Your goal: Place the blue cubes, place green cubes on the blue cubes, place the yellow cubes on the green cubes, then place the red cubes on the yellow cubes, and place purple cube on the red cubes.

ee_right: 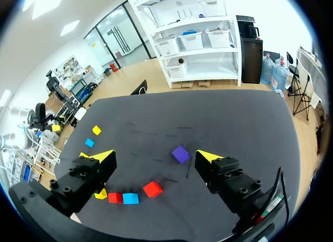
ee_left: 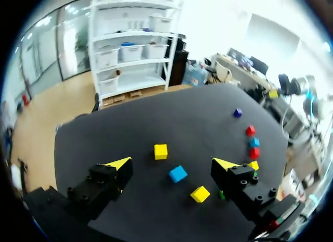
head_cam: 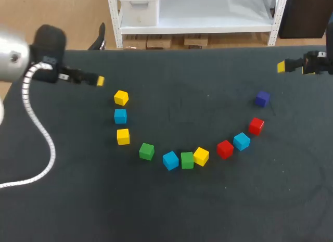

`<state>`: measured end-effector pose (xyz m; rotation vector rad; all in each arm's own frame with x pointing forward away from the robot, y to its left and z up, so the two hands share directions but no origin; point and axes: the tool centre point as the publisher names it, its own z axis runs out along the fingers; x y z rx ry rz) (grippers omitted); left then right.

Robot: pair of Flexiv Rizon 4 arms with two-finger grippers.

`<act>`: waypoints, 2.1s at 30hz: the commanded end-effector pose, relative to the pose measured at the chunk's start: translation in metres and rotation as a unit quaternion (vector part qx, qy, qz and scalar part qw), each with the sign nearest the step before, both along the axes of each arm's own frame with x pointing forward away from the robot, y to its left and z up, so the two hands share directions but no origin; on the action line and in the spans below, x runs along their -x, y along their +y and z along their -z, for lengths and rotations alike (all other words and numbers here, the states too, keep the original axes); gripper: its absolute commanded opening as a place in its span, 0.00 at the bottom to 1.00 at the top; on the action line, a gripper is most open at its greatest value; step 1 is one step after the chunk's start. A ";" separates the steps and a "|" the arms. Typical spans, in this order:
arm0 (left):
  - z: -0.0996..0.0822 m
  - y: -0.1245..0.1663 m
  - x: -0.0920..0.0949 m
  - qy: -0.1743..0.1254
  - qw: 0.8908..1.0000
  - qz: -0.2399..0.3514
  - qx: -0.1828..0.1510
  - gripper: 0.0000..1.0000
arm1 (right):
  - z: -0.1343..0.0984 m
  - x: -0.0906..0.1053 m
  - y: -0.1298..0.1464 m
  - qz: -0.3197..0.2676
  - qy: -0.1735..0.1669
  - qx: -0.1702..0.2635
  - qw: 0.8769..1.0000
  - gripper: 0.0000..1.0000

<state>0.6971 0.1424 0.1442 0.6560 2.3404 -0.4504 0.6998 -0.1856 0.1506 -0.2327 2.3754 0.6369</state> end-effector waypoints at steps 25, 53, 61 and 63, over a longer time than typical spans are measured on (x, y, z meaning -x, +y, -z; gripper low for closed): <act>0.021 -0.066 0.008 -0.061 0.841 0.494 -0.212 1.00 | 0.000 0.000 0.001 0.001 0.000 0.000 1.000 1.00; 0.043 -0.128 0.054 -0.081 0.726 0.640 -0.238 1.00 | 0.000 0.000 0.001 0.001 0.000 0.000 1.000 1.00; 0.063 -0.138 0.075 -0.083 0.667 0.702 -0.235 1.00 | 0.000 0.000 0.001 0.001 0.000 0.000 1.000 1.00; 0.068 -0.140 0.078 -0.084 0.656 0.713 -0.234 1.00 | 0.000 0.000 0.001 0.001 0.000 0.000 1.000 1.00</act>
